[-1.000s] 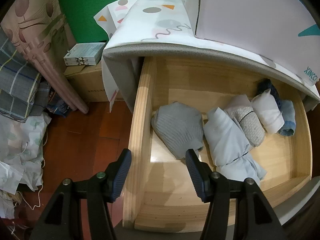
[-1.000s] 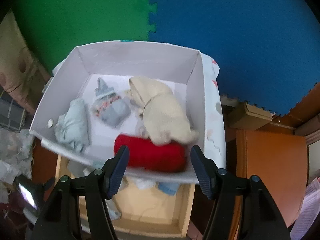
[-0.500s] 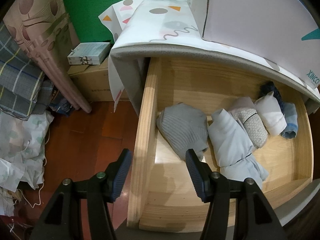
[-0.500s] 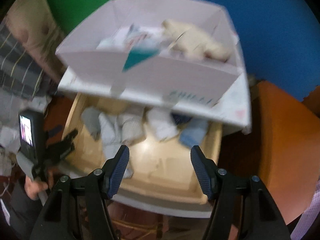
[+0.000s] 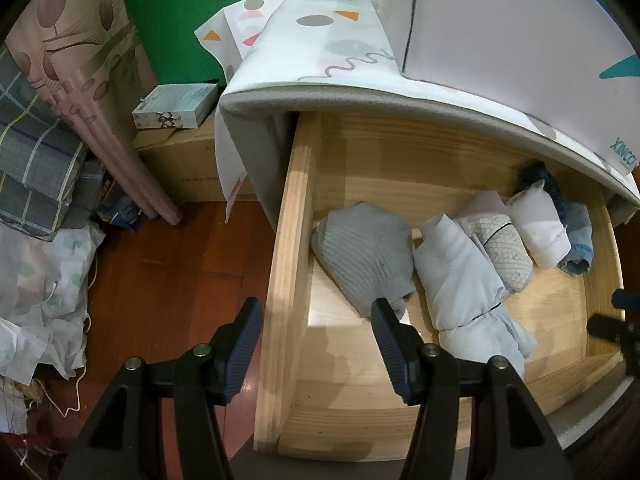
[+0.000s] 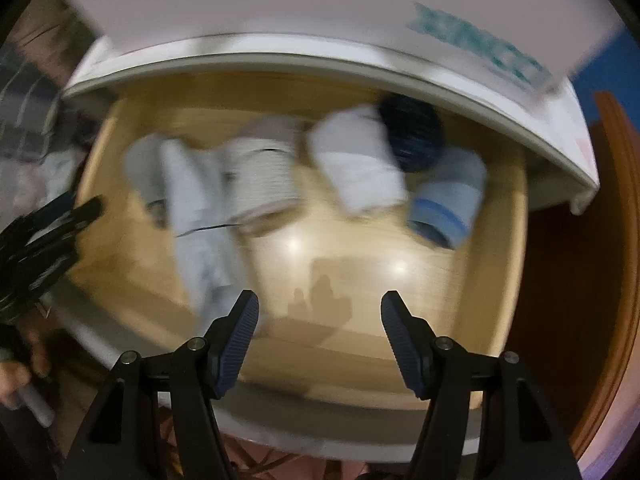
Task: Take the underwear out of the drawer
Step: 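Move the right tool back down into the drawer toward the light blue sock, then grasp the light blue sock with the right tool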
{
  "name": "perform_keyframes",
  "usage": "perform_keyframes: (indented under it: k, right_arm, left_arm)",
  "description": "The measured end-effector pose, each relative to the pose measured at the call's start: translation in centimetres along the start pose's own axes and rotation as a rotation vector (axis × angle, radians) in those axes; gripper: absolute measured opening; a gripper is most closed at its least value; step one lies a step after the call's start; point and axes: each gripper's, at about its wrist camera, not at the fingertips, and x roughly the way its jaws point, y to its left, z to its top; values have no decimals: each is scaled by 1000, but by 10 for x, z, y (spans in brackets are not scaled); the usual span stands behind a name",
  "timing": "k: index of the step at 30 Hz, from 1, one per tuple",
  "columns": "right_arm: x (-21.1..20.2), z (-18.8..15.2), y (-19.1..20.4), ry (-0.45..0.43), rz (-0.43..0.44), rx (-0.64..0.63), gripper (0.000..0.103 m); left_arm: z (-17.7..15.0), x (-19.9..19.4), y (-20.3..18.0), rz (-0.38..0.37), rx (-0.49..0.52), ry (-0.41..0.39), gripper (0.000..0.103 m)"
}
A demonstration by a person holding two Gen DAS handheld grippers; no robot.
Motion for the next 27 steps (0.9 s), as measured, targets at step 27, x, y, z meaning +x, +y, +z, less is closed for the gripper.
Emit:
perform_keyframes:
  k: [27]
  right_arm:
    - [62,43,-91,-86,-161,191,54]
  left_arm:
    - [1,3,-8,-4,28,12,58]
